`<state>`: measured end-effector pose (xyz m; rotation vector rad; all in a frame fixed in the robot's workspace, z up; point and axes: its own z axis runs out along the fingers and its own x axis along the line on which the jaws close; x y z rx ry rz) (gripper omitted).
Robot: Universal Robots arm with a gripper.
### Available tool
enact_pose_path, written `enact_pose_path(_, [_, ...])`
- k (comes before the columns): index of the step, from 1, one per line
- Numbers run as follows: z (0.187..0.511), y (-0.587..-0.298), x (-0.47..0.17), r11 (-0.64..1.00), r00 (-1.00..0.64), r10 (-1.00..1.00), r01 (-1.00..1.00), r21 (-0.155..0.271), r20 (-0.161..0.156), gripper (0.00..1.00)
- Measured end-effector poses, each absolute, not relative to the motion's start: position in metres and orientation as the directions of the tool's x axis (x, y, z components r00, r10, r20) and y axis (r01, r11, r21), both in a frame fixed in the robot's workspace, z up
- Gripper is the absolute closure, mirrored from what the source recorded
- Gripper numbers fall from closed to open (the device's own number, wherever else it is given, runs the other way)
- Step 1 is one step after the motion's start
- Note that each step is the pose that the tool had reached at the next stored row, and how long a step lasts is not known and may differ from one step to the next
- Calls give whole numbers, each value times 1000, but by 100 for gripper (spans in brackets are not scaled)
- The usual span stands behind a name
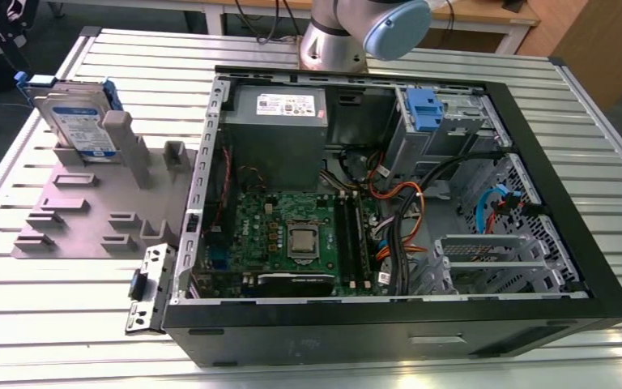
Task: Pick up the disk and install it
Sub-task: 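Pick up the disk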
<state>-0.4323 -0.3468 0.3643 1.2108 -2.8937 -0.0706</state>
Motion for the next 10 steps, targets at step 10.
enact_pose_path(10, [364,-347,-432,595,-596,-803,-803,43,-14,89])
